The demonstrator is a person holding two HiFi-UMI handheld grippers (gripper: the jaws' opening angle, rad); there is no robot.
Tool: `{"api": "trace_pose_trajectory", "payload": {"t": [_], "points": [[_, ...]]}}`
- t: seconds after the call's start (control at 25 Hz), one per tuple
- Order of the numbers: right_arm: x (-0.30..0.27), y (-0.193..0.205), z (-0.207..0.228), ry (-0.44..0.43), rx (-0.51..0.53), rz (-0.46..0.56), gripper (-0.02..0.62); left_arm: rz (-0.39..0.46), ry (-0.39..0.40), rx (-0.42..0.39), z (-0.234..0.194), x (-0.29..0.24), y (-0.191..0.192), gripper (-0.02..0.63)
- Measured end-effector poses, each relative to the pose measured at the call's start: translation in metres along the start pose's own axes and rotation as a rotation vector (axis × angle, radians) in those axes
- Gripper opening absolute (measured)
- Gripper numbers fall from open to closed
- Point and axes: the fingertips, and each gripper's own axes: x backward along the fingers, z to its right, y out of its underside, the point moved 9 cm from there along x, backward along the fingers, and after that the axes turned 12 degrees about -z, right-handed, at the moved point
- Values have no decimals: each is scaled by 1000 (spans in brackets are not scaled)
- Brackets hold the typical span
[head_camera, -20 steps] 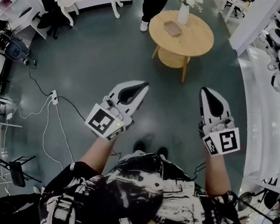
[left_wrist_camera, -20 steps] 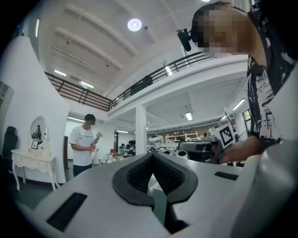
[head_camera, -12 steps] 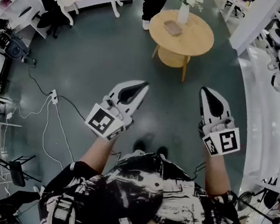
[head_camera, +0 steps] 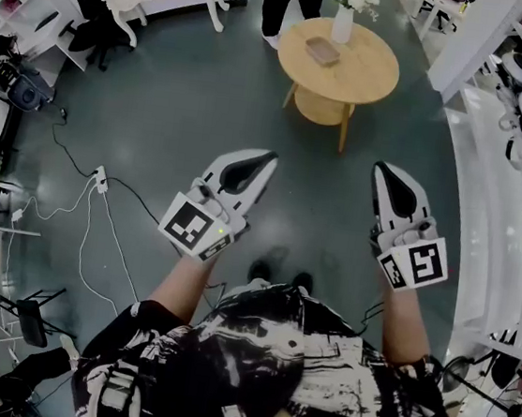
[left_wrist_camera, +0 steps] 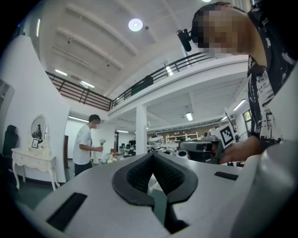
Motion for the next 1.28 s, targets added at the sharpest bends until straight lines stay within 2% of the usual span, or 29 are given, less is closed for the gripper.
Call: {"api": "trace_pose_trajectory", "payload": {"t": [0.32,0.36,0.4,0.44,0.48,0.76,0.8,1.28], "points": [[0,1,3,-19,-32,20,2,-3,-1,1,1,-1,1,0],[-1,1,4,-29,-44,27,22,-4,0,2,0,-1,1,0],[-3,1,5,-36,-58,36,197,-4,-1,2,0,-2,1,0],[-5,1,6,-37,-74,46,312,-4,-1,2,0,-2,1,0],[-6,1,6,-35,-85,51,392,-4,-1,3,-1,-3,1,0],[-12,0,-2,-26,-58,70,558,-6,-2,4,-5,-1,2,0],[-13,0,-3,-25,-53,73,575,-7,-2,5,-7,-1,3,0],[-32,4,-17,-13,-50,58,575,-16,12,15,-30,6,14,0]]}}
